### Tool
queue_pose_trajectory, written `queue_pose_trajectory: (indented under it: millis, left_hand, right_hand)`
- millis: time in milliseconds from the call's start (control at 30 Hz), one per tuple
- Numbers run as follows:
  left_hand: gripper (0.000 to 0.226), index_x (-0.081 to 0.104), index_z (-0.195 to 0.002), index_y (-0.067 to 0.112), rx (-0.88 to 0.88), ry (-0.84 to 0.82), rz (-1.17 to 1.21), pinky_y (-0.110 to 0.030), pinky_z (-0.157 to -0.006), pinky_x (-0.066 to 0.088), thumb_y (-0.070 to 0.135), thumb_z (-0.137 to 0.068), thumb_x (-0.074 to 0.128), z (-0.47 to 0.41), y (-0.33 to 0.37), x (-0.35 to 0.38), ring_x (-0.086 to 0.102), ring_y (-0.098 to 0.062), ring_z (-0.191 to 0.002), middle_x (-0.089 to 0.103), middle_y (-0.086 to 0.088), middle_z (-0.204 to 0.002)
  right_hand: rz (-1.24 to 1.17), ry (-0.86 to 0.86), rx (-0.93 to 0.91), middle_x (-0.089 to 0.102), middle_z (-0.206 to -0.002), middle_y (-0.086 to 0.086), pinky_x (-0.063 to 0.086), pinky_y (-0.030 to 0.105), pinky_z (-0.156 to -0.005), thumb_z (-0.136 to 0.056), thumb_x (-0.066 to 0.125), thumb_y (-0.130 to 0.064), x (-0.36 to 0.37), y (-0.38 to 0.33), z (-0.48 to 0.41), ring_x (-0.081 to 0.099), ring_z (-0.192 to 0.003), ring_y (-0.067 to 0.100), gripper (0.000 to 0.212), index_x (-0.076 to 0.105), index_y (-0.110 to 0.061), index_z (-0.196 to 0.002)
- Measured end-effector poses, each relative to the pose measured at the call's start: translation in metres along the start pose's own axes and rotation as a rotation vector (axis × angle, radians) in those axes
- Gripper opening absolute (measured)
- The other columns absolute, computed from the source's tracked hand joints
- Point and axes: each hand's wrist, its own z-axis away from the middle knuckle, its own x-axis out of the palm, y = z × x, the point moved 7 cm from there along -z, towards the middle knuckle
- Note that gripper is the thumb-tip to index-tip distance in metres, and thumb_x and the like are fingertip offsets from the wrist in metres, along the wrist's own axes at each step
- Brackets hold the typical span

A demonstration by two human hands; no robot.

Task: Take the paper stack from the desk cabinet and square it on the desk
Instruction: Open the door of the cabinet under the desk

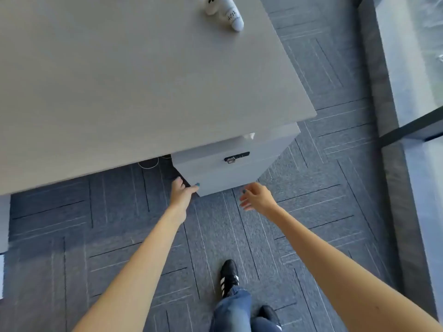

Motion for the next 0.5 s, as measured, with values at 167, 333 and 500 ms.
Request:
queue_pose_trajectory:
  millis: [167, 333, 500]
  left_hand:
    - [0.050, 0.045, -0.133, 0.001, -0.019, -0.012, -0.027, -0.027, -0.096, 0.032, -0.004, -0.087, 0.061, -0.054, -0.017, 0.000, 0.047, -0.021, -0.132, 0.052, -0.008, -0.143]
    - [0.046, 0.053, -0.128, -0.001, -0.003, 0.037, -0.184, -0.023, -0.092, 0.034, -0.001, -0.084, 0.065, -0.077, -0.026, -0.015, 0.052, -0.021, -0.126, 0.057, -0.010, -0.136]
    - [0.032, 0.067, -0.112, 0.004, 0.068, 0.018, -0.427, -0.023, -0.074, 0.042, 0.003, -0.080, 0.070, -0.069, -0.034, -0.019, 0.058, -0.016, -0.096, 0.066, -0.005, -0.107]
  right_hand:
    - [-0.001, 0.037, 0.013, 0.064, -0.088, 0.013, 0.058, 0.024, -0.059, -0.097, 0.043, -0.004, 0.009, 0.014, -0.037, 0.063, -0.065, 0.021, 0.010, 0.050, -0.005, -0.104]
    - [-0.018, 0.029, 0.006, 0.064, -0.099, 0.018, 0.059, 0.026, -0.064, -0.097, 0.044, -0.003, 0.018, 0.020, -0.047, 0.065, -0.076, 0.026, 0.017, 0.051, -0.001, -0.113]
    - [0.029, 0.057, 0.006, 0.064, -0.100, 0.016, 0.060, 0.030, -0.069, -0.096, 0.043, -0.001, 0.018, 0.027, -0.040, 0.065, -0.079, 0.025, 0.019, 0.052, 0.000, -0.113]
